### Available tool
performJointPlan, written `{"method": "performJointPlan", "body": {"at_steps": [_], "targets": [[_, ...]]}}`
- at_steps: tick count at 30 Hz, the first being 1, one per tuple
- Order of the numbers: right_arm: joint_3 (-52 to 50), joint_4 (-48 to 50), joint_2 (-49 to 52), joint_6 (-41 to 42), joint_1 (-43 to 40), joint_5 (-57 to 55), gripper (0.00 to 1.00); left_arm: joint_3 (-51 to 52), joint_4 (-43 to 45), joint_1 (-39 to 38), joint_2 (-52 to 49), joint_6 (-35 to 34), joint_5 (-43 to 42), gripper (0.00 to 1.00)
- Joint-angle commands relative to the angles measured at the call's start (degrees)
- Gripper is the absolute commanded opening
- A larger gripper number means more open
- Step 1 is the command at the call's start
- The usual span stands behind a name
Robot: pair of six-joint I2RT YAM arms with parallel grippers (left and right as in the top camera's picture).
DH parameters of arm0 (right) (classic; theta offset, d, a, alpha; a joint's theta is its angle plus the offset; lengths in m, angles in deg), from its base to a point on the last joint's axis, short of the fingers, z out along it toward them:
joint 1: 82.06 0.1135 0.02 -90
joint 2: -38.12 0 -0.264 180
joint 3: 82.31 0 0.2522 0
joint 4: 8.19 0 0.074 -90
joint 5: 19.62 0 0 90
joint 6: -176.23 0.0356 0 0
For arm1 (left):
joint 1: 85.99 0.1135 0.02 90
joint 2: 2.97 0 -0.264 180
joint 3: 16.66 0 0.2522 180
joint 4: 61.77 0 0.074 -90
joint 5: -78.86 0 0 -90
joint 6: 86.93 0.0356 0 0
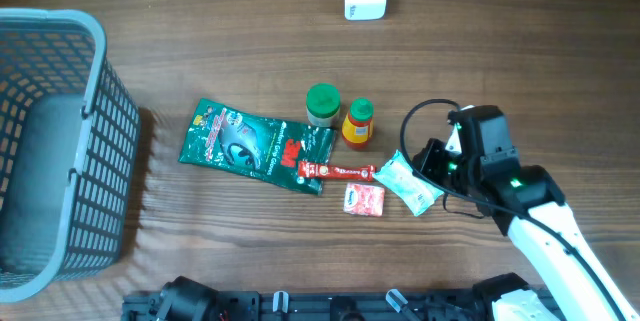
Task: Scan the item barcode
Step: 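Reach the right gripper to the wipes pack and grasp it, then lift the mint-green wipes pack with the right gripper and move it toward the scanner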
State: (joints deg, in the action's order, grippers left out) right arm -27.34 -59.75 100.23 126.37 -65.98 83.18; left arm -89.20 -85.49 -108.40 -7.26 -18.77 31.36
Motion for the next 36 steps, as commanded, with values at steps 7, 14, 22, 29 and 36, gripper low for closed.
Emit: {"method": "performJointPlan", "body": {"at_steps": [7,14,22,29,36], "targets": [[-4.5,-0.2,18.0,1.1,0.2,-6.2,0.04,0.0,0.0,0.3,0.7,-0.5,-0.5,1.00],[-2.8,1.5,27.6,0.3,0.2,-4.7,0.04,0.0,0.0,0.3,1.1,-0.5,-0.5,1.00],[8.1,-10.1,16.1,-1.1,0.2,-5.4,0.04,0.0,-0.1,0.3,1.9,-0.5,-0.5,1.00],[3.9,-5.7,13.6,-0.3,4.1,-6.0,0.05,0.0,-0.2,0.3,2.0,-0.5,-0.5,1.00],[-5.1,0.0,18.9,12.7,7.3,-13.9,0.05,0.0,-0.2,0.3,2.9,-0.5,-0.5,1.00]]}}
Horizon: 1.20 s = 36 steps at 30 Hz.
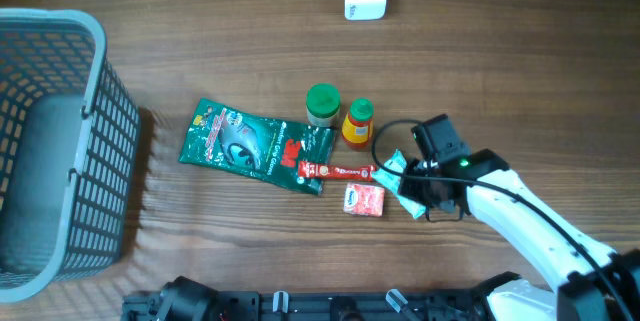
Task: Scan the item barcode
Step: 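Lift the mint-green wipes pack with the right gripper and move it toward the scanner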
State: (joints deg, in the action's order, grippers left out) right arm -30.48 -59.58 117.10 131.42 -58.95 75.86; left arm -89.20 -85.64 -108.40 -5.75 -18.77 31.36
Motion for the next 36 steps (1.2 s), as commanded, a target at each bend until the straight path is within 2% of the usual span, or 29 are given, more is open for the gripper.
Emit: {"method": "performJointPlan", "body": {"at_steps": [1,4,5,7,12,16,18,21,25,30,32,36], "targets": [[-2.0,0.2,2.3,7.7,0.2,-6.8,0.05,0.0,0.0,0.3,1.4,-0.5,-0.5,1.00],[-1.9,0.9,2.1,7.7,0.2,-6.3,0.06,0.0,0.0,0.3,1.4,-0.5,-0.5,1.00],[-1.9,0.8,2.1,7.5,0.2,-5.4,0.32,0.0,0.0,0.3,1.4,-0.5,-0.5,1.00],[-1.9,0.4,2.2,7.4,0.2,-3.9,0.58,0.0,0.0,0.3,1.4,-0.5,-0.5,1.00],[-1.9,0.3,2.2,7.5,0.2,-1.4,0.99,0.0,0.2,0.3,1.4,-0.5,-0.5,1.00],[0.2,-2.3,2.0,7.3,0.1,-1.4,1.00,0.0,0.2,0.3,1.4,-0.5,-0.5,1.00],[5.7,-8.9,1.0,6.4,0.1,-2.9,1.00,0.0,0.2,0.3,1.4,-0.5,-0.5,1.00],[13.6,-16.2,-1.1,1.1,0.2,-3.7,0.99,0.0,0.2,0.3,1.4,-0.5,-0.5,1.00],[15.4,-15.6,-2.0,-6.2,1.6,-6.2,1.00,0.0,0.2,0.3,1.4,-0.5,-0.5,1.00],[14.1,-17.0,-1.9,-6.0,8.4,-18.4,1.00,0.0,0.2,0.3,1.4,-0.5,-0.5,1.00],[14.1,-18.8,-1.9,-2.9,13.3,-26.1,1.00,0.0,0.2,0.3,1.4,-0.5,-0.5,1.00],[14.1,-19.5,-1.9,-0.3,18.9,-31.2,1.00,0.0,0.2,0.3,1.4,-0.5,-0.5,1.00]]}}
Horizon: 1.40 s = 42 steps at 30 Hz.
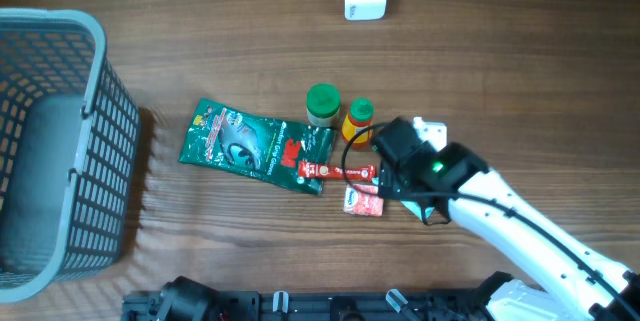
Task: Scan the item barcode
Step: 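Lift the mint-green wipes pack with the right gripper and move it toward the scanner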
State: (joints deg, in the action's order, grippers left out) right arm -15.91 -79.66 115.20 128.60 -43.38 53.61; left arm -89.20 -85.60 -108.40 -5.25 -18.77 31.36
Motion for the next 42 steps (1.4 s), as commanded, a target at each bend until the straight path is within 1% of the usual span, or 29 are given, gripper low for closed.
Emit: {"method": "performJointPlan", "body": {"at_steps": [1,2,4,5,6,8,10,13,14,17,19,21,22,23,24,26,28,29,31,34,39,40,41,42], "targets": [[-0.5,3.1,0.0,2.6,3.9,-5.9,1.00,0.0,0.2,0.3,0.9,-0.5,-0.5,1.00],[-0.5,4.6,0.0,2.6,3.9,-4.0,1.00,0.0,0.2,0.3,0.9,-0.5,-0.5,1.00],[-0.6,7.5,0.2,2.6,3.9,-3.6,1.00,0.0,0.2,0.3,0.9,-0.5,-0.5,1.00],[-0.6,9.4,0.7,1.6,3.9,-3.5,0.99,0.0,0.2,0.3,0.9,-0.5,-0.5,1.00],[-0.6,10.8,1.7,-1.2,3.9,-3.8,0.99,0.0,0.2,0.3,0.9,-0.5,-0.5,1.00],[-0.6,11.1,3.8,-3.6,3.9,-4.4,0.99,0.0,0.2,0.3,0.9,-0.5,-0.5,1.00],[-0.6,9.9,6.6,-2.6,3.9,-4.5,0.99,0.0,0.2,0.3,0.9,-0.5,-0.5,1.00],[-0.6,10.2,10.8,2.9,3.9,-4.5,0.99,0.0,0.1,0.3,0.9,-0.5,-0.5,1.00],[-0.6,11.3,12.3,3.0,3.9,-4.3,0.99,0.0,0.1,0.3,0.9,-0.5,-0.5,1.00],[-0.6,14.2,17.0,2.7,3.9,-3.7,0.94,0.0,0.2,0.3,0.9,-0.5,-0.5,1.00],[-0.6,13.6,19.6,2.8,3.9,-3.5,0.87,0.0,0.2,0.3,0.9,-0.5,-0.5,1.00],[-0.6,12.2,21.4,2.8,3.9,-2.6,0.72,0.0,0.2,0.3,0.9,-0.5,-0.5,1.00],[-0.6,11.3,21.7,2.8,3.9,-2.4,0.60,0.0,0.1,0.3,0.9,-0.5,-0.5,1.00],[-0.6,10.5,21.7,3.5,3.9,-2.4,0.53,0.0,0.1,0.3,0.9,-0.5,-0.5,1.00],[-0.5,9.7,21.5,4.5,3.9,-2.6,0.48,0.0,0.1,0.3,0.9,-0.5,-0.5,1.00],[-0.1,9.0,21.2,4.3,3.7,-4.0,0.41,0.0,0.1,0.3,0.9,-0.5,-0.5,1.00],[0.5,7.4,20.7,4.2,3.5,-7.1,0.39,0.0,0.1,0.3,0.9,-0.5,-0.5,1.00],[0.8,6.4,20.4,4.0,3.5,-8.6,0.35,0.0,0.1,0.3,0.9,-0.5,-0.5,1.00],[1.5,4.0,19.6,3.0,3.5,-11.9,0.17,0.0,0.1,0.3,0.9,-0.5,-0.5,1.00],[2.6,3.9,17.7,0.4,3.5,-12.2,0.04,0.0,0.0,0.3,0.9,-0.5,-0.5,1.00],[5.6,2.5,9.8,0.2,3.4,-11.8,0.04,0.0,-0.1,0.3,0.9,-0.5,-0.5,1.00],[5.7,1.8,8.6,1.9,3.2,-11.8,0.04,0.0,-0.1,0.3,0.9,-0.5,-0.5,1.00],[5.9,0.4,6.9,6.3,2.8,-11.5,0.04,0.0,-0.1,0.3,0.9,-0.5,-0.5,1.00],[5.9,-1.0,5.0,12.3,2.0,-9.6,0.04,0.0,-0.1,0.3,0.9,-0.5,-0.5,1.00]]}}
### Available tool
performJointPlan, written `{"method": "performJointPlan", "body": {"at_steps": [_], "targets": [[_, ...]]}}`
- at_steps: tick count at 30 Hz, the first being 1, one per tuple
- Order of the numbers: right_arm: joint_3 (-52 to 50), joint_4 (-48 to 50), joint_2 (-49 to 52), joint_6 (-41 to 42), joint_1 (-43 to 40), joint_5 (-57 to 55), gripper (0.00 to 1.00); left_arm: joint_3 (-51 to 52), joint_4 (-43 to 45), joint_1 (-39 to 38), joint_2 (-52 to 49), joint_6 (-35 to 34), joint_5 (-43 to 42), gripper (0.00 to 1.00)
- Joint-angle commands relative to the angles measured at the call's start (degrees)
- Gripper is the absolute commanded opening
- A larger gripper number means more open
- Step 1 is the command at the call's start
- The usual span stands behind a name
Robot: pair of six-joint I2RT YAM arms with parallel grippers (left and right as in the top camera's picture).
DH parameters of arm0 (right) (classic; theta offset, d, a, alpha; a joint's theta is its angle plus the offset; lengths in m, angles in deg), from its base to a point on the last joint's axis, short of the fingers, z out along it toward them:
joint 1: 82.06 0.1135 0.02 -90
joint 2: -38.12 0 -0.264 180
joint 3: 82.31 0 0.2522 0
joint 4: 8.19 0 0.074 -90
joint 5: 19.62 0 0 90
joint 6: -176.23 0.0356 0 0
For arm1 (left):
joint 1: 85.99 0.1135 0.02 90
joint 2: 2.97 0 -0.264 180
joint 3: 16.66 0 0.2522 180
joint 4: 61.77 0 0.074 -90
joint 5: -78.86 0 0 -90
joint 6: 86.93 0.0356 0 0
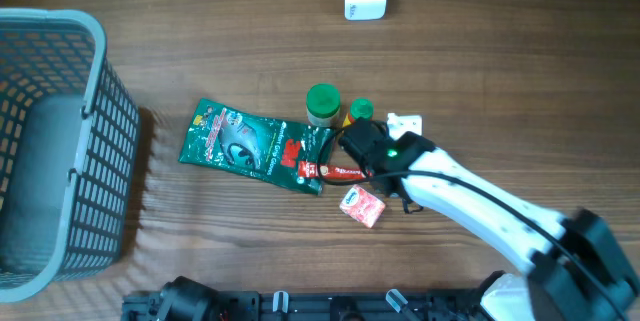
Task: Scan the item barcode
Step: 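Lift the mint-green wipes pack with the right gripper and move it toward the scanner, then raise the wipes pack with the right gripper toward the top of the table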
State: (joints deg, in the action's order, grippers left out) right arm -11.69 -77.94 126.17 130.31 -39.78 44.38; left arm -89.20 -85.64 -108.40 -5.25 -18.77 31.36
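Observation:
Only the overhead view is given. My right arm reaches in from the lower right. Its black gripper head [352, 154] sits over the right end of the red stick sachet [325, 170], just below the orange bottle [360, 111]. The head hides its fingers, so whether they are open or shut does not show. A small pink-red packet [362, 206] lies tilted just below the arm. A green-lidded jar [322, 104] and a green snack bag [255, 146] lie to the left. The white scanner stands at the far edge. The left gripper is out of view.
A large grey mesh basket [100, 81] fills the left side of the wooden table. Black arm bases line the near edge [300, 306]. The items are crowded close together around the gripper.
My right gripper has moved further left, from beside the pink-red packet to over the red stick's right end. The pink-red packet has turned and shifted slightly down.
My right gripper began at the right of the item cluster, beside a white-teal packet. It then stood over that packet, then left of it near the pink-red packet. Now it is at the red stick, and the white-teal packet is hidden under the arm.

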Motion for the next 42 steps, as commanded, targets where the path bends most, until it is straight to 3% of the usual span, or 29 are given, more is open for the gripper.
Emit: {"method": "performJointPlan", "body": {"at_steps": [1,2,4,7,9,13,18,25,42], "targets": [[1.7,-3.4,-7.1,14.4,-2.5,2.0,0.04,0.0,0.0,0.3,0.9,-0.5,-0.5,1.00],[1.7,-4.1,-8.1,18.4,-3.8,4.7,0.04,0.0,0.0,0.3,0.9,-0.5,-0.5,1.00],[1.7,-9.0,-8.5,36.4,-8.8,15.0,0.04,0.0,0.0,0.3,0.9,-0.5,-0.5,1.00],[1.7,-9.7,-8.5,45.6,-11.1,30.3,0.04,0.0,0.0,0.3,0.9,-0.5,-0.5,1.00],[1.7,-12.5,-8.5,59.1,-11.1,38.7,0.04,0.0,0.0,0.3,0.9,-0.5,-0.5,1.00],[1.7,-14.5,-8.5,74.6,-12.2,49.0,0.04,0.0,0.0,0.3,0.9,-0.5,-0.5,1.00],[1.7,-8.2,-8.4,74.4,-16.3,59.5,0.04,0.0,0.0,0.3,0.9,-0.5,-0.5,1.00],[1.7,-4.6,-6.9,74.4,-24.3,63.8,0.04,0.0,0.0,0.3,0.9,-1.2,-0.5,1.00],[1.7,-5.1,-6.8,74.4,-30.4,58.4,0.04,0.0,-0.7,0.4,1.6,-1.2,-0.5,1.00]]}}
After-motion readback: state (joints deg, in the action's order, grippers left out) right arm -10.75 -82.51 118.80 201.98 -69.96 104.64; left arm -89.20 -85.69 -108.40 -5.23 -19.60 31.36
